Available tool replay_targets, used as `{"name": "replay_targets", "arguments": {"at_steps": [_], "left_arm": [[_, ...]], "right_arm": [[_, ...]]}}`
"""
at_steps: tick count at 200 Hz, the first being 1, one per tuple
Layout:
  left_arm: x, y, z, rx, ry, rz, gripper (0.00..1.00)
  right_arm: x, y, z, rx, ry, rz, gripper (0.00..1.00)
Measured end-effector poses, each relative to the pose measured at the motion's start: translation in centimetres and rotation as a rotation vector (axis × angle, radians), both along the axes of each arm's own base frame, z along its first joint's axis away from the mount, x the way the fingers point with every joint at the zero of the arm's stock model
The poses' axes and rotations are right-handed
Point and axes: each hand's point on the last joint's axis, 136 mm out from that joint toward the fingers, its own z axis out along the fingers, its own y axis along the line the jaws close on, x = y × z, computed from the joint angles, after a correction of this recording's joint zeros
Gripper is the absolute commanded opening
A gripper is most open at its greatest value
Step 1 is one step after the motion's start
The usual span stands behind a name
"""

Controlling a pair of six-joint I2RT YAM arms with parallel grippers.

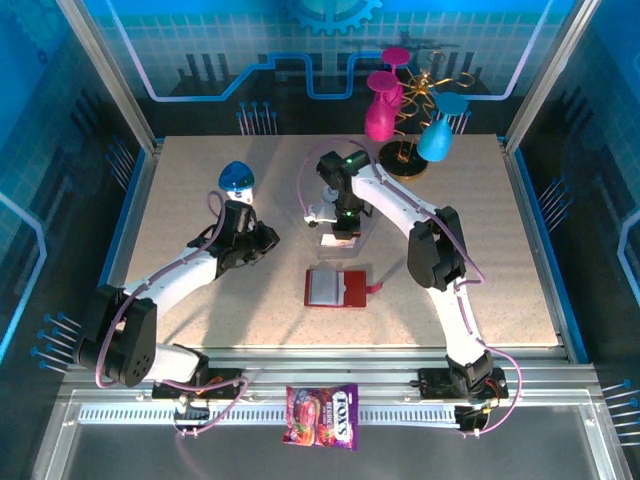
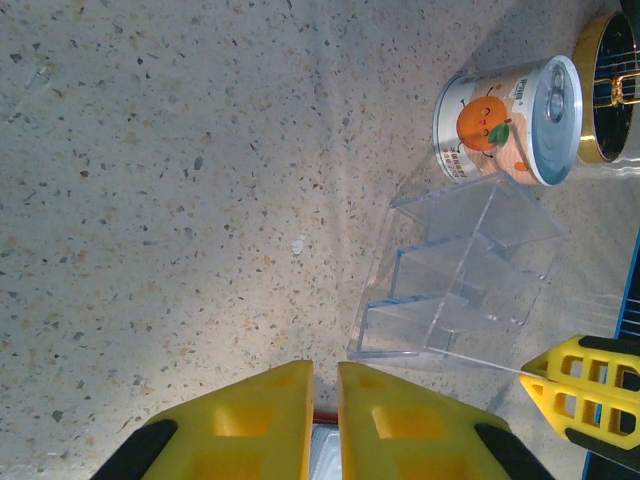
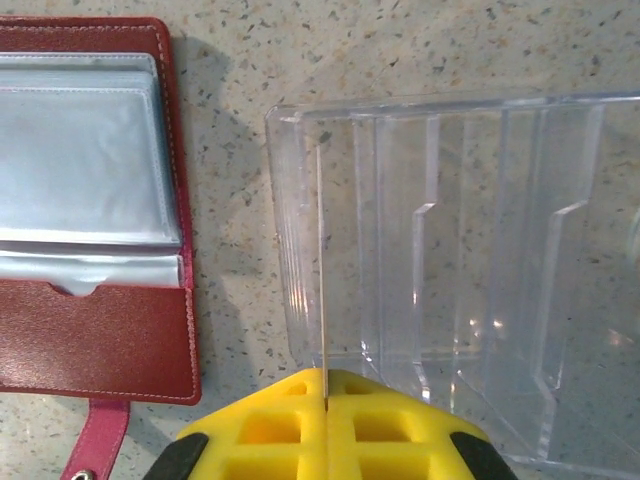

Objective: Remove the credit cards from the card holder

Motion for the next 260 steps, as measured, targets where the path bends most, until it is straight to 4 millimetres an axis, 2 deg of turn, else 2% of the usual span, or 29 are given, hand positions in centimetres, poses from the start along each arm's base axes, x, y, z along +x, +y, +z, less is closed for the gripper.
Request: {"name": "replay_targets", "arguments": {"at_steps": [66, 104, 126, 168, 224, 260], "left_arm": [[0.1, 0.2, 0.0, -0.003, 0.001, 0.003, 0.15], [0.2, 0.1, 0.1, -0.007, -0.005, 0.002, 0.16], [0.2, 0.1, 0.2, -0.008, -0.007, 0.003, 0.16], [0.3, 0.0, 0.4, -0.018, -0.014, -0.002, 0.16], [0.3, -0.2, 0.4, -0.028, -0.013, -0.011, 0.16], [0.3, -0.2, 0.5, -0.029, -0.015, -0.012, 0.16]], "right_arm": [[-1.2, -0.1, -0.9, -0.019, 0.084, -0.022, 0.00], [-1.1, 0.2, -2.3, -0.021, 0.116, -0.031, 0.21], [-1.1, 0.2, -2.4, -0.024, 0.117, -0.034, 0.25], [-0.1, 0.6, -2.0, -0.009, 0.067, -0.045, 0.26], [1.7, 0.6, 0.6, 0.025, -0.079, -0.065, 0.25], [2.6, 0.6, 0.1, 0.025, -0.122, -0.070, 0.25]]}}
